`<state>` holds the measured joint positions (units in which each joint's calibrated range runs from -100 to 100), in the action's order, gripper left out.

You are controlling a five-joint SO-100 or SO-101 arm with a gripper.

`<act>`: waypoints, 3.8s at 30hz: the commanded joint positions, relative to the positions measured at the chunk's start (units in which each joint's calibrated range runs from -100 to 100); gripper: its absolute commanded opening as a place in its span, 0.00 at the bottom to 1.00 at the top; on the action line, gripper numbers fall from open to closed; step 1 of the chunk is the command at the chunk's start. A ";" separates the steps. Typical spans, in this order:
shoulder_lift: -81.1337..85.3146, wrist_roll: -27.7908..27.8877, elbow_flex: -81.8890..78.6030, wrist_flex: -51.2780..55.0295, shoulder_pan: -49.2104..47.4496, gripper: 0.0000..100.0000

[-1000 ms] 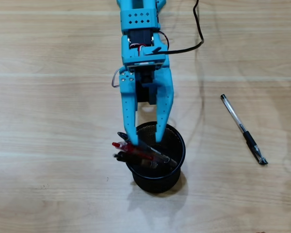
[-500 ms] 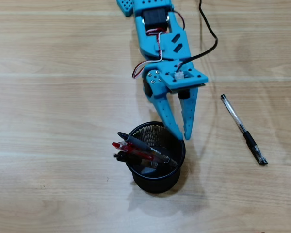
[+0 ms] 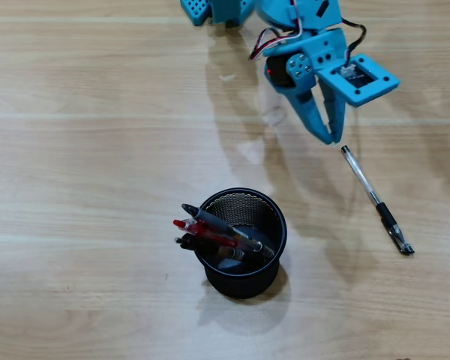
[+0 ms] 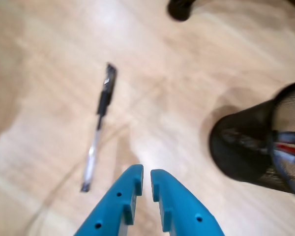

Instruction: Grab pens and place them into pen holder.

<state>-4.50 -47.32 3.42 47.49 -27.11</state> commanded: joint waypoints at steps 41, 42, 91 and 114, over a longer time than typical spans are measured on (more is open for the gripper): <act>-44.94 -3.96 48.72 14.63 -8.25 0.03; -45.11 -4.11 48.72 14.63 -8.34 0.03; -50.99 -7.67 48.72 11.70 -9.16 0.02; -26.63 -3.60 59.18 45.10 -1.53 0.02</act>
<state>-40.46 -51.32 61.47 85.90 -29.91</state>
